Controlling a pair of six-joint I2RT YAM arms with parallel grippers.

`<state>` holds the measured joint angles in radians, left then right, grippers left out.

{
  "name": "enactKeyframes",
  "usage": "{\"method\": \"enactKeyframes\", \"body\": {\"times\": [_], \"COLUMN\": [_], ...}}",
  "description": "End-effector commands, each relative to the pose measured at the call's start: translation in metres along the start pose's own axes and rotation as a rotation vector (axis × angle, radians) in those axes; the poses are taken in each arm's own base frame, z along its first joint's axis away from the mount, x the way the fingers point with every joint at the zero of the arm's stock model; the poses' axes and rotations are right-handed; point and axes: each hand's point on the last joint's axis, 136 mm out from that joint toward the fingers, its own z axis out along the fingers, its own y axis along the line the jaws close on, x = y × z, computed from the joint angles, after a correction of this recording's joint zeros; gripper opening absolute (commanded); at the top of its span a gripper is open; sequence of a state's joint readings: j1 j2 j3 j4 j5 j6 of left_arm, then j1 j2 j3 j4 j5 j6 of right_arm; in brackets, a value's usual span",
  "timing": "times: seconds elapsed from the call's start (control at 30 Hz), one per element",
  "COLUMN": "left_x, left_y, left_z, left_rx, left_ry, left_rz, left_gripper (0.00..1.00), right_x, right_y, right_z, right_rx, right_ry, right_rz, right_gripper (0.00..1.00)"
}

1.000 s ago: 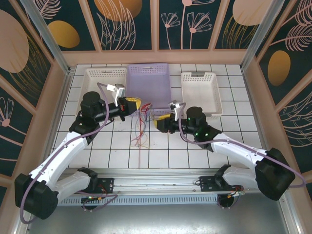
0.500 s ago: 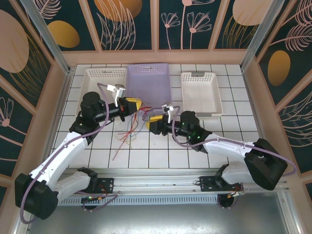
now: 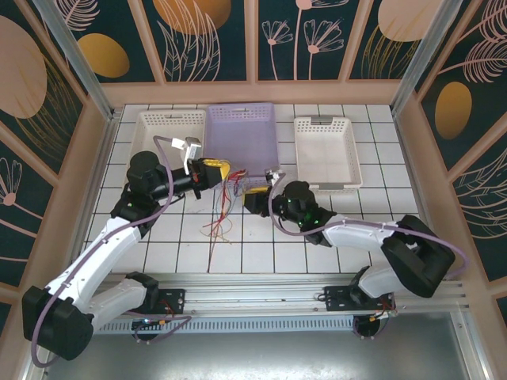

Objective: Untangle the cables

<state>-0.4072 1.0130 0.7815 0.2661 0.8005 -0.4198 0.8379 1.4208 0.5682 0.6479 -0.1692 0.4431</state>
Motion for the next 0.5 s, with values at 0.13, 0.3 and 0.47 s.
{"method": "enactKeyframes", "body": {"times": [0.13, 0.3, 0.47], "left_x": [-0.011, -0.012, -0.015], "left_y": [-0.02, -0.025, -0.03], "left_z": [-0.005, -0.007, -0.009], "left_rx": [0.068, 0.086, 0.094], "left_ry": [-0.042, -0.049, -0.059], "left_rz": [0.051, 0.057, 0.067], "left_gripper": [0.0, 0.0, 0.0], "right_x": [-0.011, -0.01, -0.013], "right_y": [-0.012, -0.021, -0.034], "right_z": [0.013, 0.021, 0.019], "right_rx": [0.069, 0.119, 0.2], "right_ry": [-0.051, -0.072, -0.119], "right_rz": [-0.091, -0.142, -0.167], "right_gripper": [0.43, 0.41, 0.4]}}
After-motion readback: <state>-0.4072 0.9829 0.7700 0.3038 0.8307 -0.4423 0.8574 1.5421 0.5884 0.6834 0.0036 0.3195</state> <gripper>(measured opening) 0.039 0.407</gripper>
